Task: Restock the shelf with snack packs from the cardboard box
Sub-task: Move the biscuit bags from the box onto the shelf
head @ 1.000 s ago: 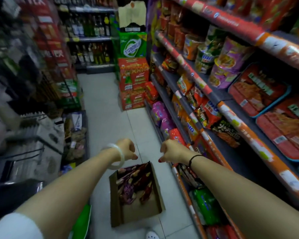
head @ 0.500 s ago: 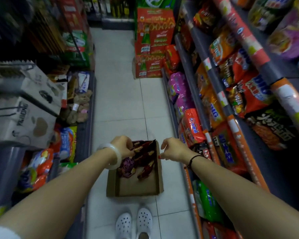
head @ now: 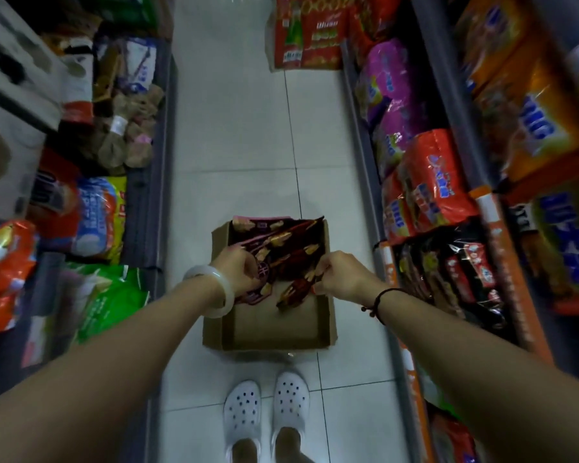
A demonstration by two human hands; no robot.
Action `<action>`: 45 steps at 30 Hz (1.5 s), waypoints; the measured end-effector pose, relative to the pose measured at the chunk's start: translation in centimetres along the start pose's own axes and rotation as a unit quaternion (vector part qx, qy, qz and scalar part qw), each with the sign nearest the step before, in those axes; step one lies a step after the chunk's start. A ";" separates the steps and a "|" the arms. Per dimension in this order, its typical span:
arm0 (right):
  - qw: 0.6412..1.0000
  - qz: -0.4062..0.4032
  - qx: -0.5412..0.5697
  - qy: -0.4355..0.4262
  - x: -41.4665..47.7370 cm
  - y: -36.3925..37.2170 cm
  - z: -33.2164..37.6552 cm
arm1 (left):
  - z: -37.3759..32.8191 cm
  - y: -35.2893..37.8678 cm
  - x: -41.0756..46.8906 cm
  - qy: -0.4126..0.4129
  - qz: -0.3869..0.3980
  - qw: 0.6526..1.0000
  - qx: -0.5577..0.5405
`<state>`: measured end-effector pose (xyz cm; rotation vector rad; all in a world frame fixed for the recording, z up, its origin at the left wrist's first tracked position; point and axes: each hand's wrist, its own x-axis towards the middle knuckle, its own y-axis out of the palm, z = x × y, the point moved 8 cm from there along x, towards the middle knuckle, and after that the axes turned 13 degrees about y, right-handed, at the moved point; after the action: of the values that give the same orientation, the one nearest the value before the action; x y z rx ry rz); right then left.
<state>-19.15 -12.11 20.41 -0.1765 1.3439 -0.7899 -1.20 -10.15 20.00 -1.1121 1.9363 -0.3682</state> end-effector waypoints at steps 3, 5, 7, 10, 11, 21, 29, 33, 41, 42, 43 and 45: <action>1.000 -0.002 -0.003 -0.003 3.8 3.2 -0.7 | 3.8 2.8 2.2 -0.003 -0.003 1.000 0.004; 1.000 -0.001 -0.005 -0.006 6.1 5.2 -1.1 | 6.3 4.6 3.7 -0.005 -0.004 1.000 0.006; 1.000 -0.002 -0.008 -0.008 8.2 6.9 -1.7 | 8.4 6.1 5.2 -0.005 -0.007 1.000 0.007; 1.000 -0.015 -0.022 -0.013 11.1 9.1 -2.7 | 11.2 8.3 7.3 -0.002 -0.020 1.000 0.008; 0.999 -0.019 -0.027 -0.015 12.0 9.6 -3.1 | 12.0 9.0 7.9 -0.001 -0.024 1.000 0.007; 0.995 -0.078 -0.021 -0.062 18.1 12.0 -4.6 | 16.5 10.7 12.3 0.043 -0.085 0.995 0.034; 0.990 -0.117 -0.015 -0.081 21.7 12.6 -5.8 | 19.5 10.6 14.2 0.057 -0.165 0.984 0.010; 0.988 -0.119 0.043 -0.087 22.4 12.5 -6.3 | 20.4 10.1 14.5 0.054 -0.223 0.973 -0.011; 0.984 -0.108 0.087 -0.114 22.9 13.0 -7.2 | 20.6 11.0 14.6 0.065 -0.264 0.962 -0.028; 0.984 -0.105 0.089 -0.116 23.0 13.1 -7.5 | 20.8 11.1 14.7 0.062 -0.266 0.961 -0.030; 0.983 -0.101 0.095 -0.117 23.1 13.1 -7.7 | 20.9 11.2 14.7 0.059 -0.271 0.960 -0.033; 0.983 -0.095 0.106 -0.119 23.3 13.2 -8.1 | 21.2 11.2 14.9 0.055 -0.284 0.956 -0.040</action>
<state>-20.84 -13.75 -7.47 -0.2265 1.0195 -1.0327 5.61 -12.74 -7.28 -1.7335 1.7048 -0.6760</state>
